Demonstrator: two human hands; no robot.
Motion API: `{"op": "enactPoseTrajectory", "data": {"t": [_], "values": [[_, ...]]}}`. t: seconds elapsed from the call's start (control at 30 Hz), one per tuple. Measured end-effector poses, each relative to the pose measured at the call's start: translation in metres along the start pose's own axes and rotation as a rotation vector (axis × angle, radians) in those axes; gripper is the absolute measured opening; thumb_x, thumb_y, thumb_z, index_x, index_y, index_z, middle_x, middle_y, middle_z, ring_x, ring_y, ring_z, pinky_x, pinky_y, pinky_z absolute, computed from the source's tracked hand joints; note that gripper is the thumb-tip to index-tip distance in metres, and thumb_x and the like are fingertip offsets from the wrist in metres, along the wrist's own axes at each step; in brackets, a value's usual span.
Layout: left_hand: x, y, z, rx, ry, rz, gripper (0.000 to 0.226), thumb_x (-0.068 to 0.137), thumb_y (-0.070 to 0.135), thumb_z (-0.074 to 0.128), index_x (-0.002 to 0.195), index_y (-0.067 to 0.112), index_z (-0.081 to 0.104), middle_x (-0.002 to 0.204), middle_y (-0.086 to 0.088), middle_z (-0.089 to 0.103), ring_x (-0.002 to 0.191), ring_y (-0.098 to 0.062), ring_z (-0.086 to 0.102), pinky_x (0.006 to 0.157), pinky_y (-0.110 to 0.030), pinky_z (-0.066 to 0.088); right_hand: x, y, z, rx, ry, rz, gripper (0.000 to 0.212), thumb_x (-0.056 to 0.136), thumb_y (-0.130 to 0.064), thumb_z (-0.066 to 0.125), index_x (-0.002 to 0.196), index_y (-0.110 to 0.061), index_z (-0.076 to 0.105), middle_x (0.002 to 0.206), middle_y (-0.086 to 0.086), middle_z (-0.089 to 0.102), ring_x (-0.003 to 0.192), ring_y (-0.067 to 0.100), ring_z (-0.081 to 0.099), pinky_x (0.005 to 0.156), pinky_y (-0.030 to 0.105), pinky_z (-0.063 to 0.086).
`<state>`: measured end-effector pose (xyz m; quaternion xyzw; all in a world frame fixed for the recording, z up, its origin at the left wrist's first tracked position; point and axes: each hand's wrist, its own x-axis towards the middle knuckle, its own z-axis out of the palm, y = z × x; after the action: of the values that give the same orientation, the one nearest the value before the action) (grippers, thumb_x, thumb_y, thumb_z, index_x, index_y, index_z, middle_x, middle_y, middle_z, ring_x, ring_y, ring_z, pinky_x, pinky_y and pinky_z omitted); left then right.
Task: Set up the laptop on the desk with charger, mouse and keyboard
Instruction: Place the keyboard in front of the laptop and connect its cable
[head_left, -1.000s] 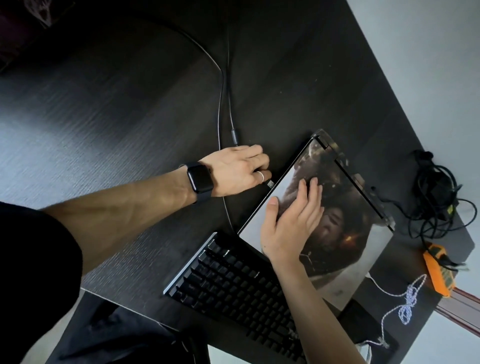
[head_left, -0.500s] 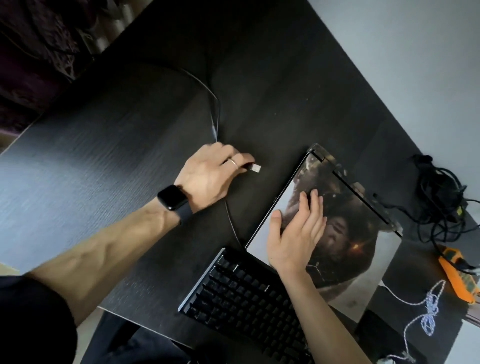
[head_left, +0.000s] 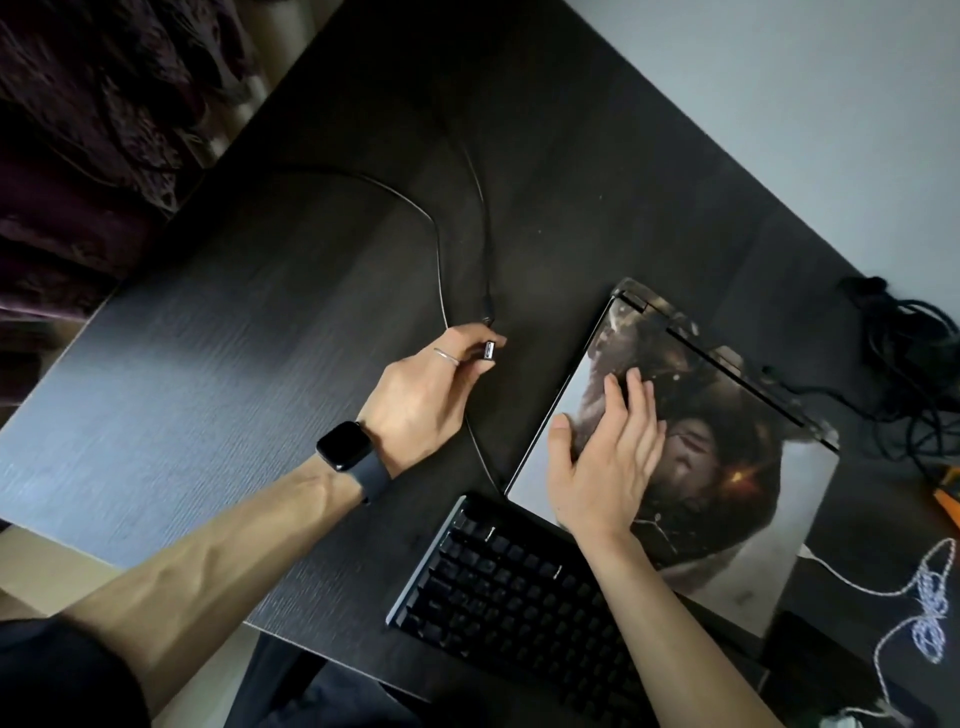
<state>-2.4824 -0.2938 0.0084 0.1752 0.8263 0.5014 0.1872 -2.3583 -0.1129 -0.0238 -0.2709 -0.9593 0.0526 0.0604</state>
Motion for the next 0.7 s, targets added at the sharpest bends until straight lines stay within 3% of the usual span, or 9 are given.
{"op": "enactPoseTrajectory", "data": {"t": [0.1,0.23,0.33,0.5,0.57,0.7], "values": [[0.004,-0.009,0.005,0.142,-0.010,0.107,0.022,0.099,0.024,0.051,0.116,0.038,0.048,0.111,0.011,0.066,0.103,-0.013,0.063,0.090,-0.029,0.049,-0.001,0.001,0.000,0.006,0.000,0.006,0.064,0.095,-0.045,0.048,0.145,-0.006,0.046,0.159,0.013,0.035,0.151,0.030,0.026,0.122,0.053,0.020],[0.018,-0.029,0.016,0.465,-0.048,0.481,0.023,0.100,0.024,0.052,0.119,0.021,0.064,0.111,0.004,0.066,0.101,-0.019,0.058,0.081,-0.031,0.046,-0.003,0.003,0.000,0.027,-0.009,0.012,0.065,0.095,-0.046,0.046,0.147,-0.006,0.044,0.160,0.012,0.033,0.152,0.028,0.024,0.122,0.053,0.019],[0.033,-0.037,0.026,0.553,-0.093,0.593,0.024,0.097,0.025,0.054,0.119,0.022,0.065,0.111,0.003,0.065,0.105,-0.018,0.053,0.084,-0.030,0.039,-0.002,0.003,0.000,0.054,-0.025,0.014,0.065,0.096,-0.048,0.046,0.147,-0.008,0.044,0.161,0.010,0.032,0.152,0.027,0.023,0.123,0.051,0.018],[0.043,-0.046,0.043,0.558,-0.071,0.637,0.030,0.091,0.013,0.050,0.115,0.016,0.066,0.106,-0.006,0.062,0.098,-0.027,0.056,0.084,-0.034,0.036,0.005,-0.001,-0.006,0.210,-0.021,0.104,0.053,0.092,-0.043,0.050,0.137,-0.016,0.053,0.154,0.001,0.041,0.142,0.022,0.035,0.116,0.043,0.024],[0.043,-0.046,0.051,0.538,-0.052,0.613,0.027,0.089,0.012,0.058,0.114,0.017,0.067,0.103,-0.004,0.062,0.096,-0.027,0.058,0.084,-0.036,0.038,0.015,-0.005,-0.008,0.266,0.030,0.188,0.048,0.091,-0.043,0.048,0.130,-0.018,0.057,0.146,0.000,0.047,0.135,0.022,0.040,0.112,0.045,0.028],[0.046,-0.042,0.057,0.509,-0.064,0.618,0.026,0.091,0.017,0.053,0.113,0.020,0.068,0.097,0.001,0.060,0.097,-0.024,0.057,0.085,-0.035,0.039,0.043,-0.017,-0.007,0.274,0.046,0.267,0.061,0.084,-0.052,0.052,0.135,-0.018,0.053,0.150,0.003,0.044,0.139,0.024,0.036,0.114,0.054,0.029]]}}
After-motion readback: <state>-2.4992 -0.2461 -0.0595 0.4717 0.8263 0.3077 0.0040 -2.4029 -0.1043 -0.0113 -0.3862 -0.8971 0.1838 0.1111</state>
